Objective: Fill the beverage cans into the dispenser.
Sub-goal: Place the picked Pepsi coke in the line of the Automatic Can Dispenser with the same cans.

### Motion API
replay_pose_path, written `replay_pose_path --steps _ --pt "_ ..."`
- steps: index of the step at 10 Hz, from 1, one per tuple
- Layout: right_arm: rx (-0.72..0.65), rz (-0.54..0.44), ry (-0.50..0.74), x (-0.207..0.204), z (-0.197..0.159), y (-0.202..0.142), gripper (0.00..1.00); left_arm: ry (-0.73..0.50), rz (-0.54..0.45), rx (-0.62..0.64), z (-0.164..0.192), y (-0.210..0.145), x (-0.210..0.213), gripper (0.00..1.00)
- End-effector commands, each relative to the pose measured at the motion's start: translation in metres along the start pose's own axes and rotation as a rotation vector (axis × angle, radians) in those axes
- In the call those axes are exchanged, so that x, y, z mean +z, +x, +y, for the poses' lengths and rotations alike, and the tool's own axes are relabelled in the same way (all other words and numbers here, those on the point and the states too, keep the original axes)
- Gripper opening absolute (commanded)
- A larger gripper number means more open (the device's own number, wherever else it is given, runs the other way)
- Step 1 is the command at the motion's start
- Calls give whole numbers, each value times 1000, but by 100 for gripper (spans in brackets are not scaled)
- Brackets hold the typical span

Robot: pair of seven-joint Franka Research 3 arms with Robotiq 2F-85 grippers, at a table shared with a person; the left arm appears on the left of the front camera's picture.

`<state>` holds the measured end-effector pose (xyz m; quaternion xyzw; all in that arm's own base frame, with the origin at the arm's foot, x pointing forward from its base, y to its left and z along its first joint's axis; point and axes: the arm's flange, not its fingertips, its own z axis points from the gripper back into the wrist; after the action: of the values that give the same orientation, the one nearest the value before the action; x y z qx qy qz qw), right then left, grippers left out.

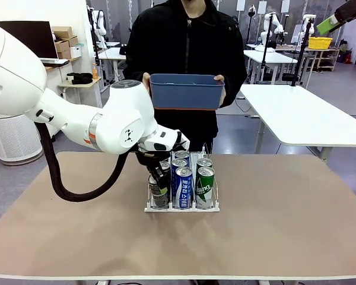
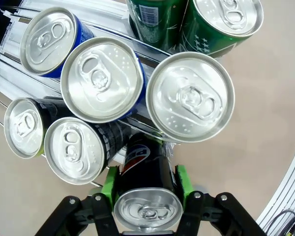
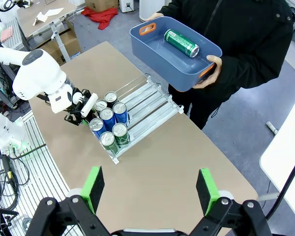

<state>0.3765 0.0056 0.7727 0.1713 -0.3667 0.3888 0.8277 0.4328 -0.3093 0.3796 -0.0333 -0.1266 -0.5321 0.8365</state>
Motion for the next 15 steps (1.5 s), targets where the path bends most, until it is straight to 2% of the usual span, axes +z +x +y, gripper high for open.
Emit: replay_pose_path --steps 1,3,4,5,6,7,8,9,10,13,14,15 --pt "-1 1 4 -1 0 -1 100 6 18 2 6 4 -4 58" --pt "-1 1 4 -1 0 -1 100 7 23 12 7 7 -11 58" --pt "-1 1 4 -1 0 -1 100 -3 35 12 8 6 -15 62" --pt "-1 1 4 -1 0 -1 100 2 38 6 9 4 -15 77" --pt "-1 1 4 -1 0 -1 100 29 37 18 8 4 -8 81" --pt "-1 1 4 -1 0 -1 100 74 36 28 2 5 4 96" --pt "-1 1 4 -1 0 -1 100 111 29 28 -4 5 18 100" --pt "-1 1 4 -1 0 -1 100 132 18 28 -8 5 30 89" --pt "-1 1 4 -1 0 -1 100 155 4 23 -13 6 41 100" --pt "-1 1 4 -1 0 -1 100 159 -34 22 -31 5 54 100" --pt "-1 1 4 -1 0 -1 100 142 -26 14 -16 16 57 100" --pt "-1 1 4 -1 0 -1 100 142 -26 14 -16 16 57 100"
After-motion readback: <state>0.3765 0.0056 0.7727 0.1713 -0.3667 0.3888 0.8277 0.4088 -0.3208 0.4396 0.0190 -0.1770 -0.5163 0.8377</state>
